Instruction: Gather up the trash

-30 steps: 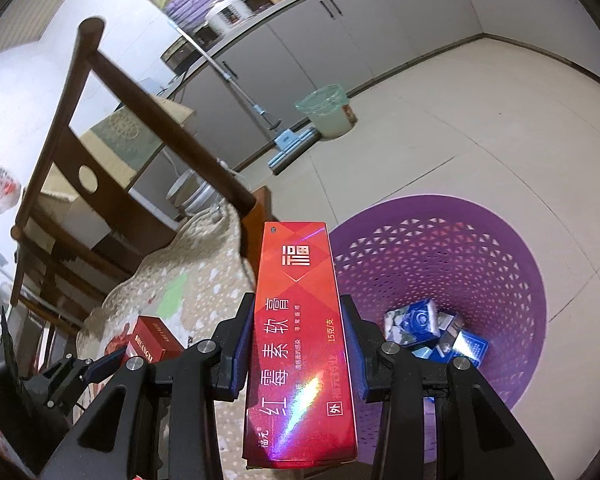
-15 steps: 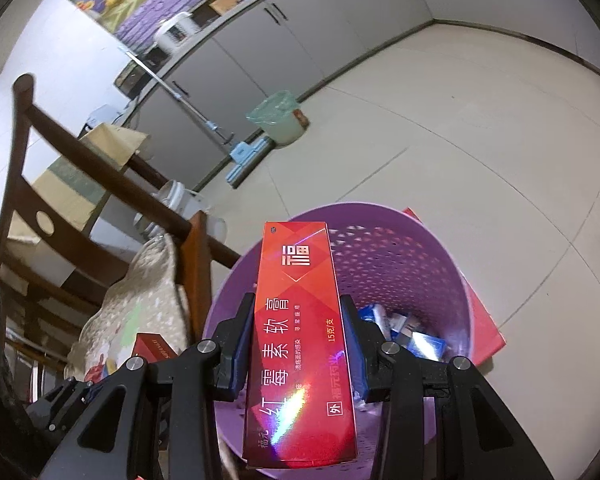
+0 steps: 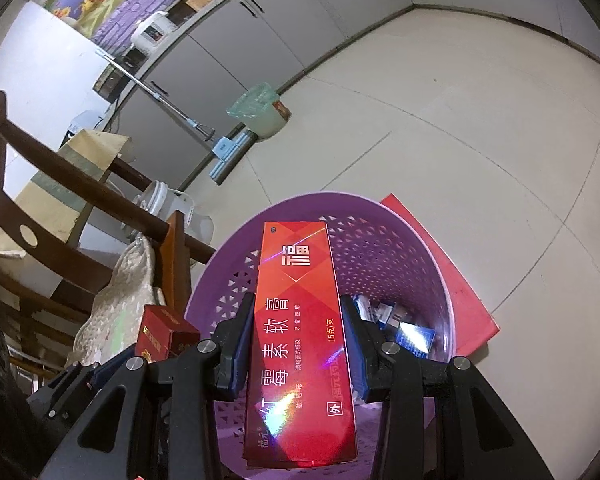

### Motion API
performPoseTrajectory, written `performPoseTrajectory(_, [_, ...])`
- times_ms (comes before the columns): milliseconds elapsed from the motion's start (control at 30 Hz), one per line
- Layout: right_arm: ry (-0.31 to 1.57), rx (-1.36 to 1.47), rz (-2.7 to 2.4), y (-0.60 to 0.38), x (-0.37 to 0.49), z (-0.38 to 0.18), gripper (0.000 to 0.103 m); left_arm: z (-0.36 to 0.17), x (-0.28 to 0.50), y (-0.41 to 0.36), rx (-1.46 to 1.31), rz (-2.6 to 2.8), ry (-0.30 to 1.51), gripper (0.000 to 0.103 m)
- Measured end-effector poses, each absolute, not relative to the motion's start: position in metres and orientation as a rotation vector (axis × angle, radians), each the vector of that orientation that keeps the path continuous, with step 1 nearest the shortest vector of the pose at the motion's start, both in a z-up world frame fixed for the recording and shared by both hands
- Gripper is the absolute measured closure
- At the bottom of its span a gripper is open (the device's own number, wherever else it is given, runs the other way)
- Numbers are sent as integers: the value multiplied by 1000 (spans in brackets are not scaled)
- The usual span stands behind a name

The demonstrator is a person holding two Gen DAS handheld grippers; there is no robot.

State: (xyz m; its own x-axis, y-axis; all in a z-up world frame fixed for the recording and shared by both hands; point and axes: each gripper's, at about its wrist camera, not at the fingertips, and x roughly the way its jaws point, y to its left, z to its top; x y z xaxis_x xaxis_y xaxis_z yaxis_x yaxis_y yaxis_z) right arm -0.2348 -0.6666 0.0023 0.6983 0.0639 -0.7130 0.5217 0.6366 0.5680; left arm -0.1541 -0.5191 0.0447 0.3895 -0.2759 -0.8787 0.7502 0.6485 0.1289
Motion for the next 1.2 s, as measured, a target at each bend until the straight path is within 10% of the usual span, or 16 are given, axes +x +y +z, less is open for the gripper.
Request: performPoseTrajectory(1200, [697, 734, -244, -622, -205, 43, 46, 73, -185, -399, 544, -644, 907, 32])
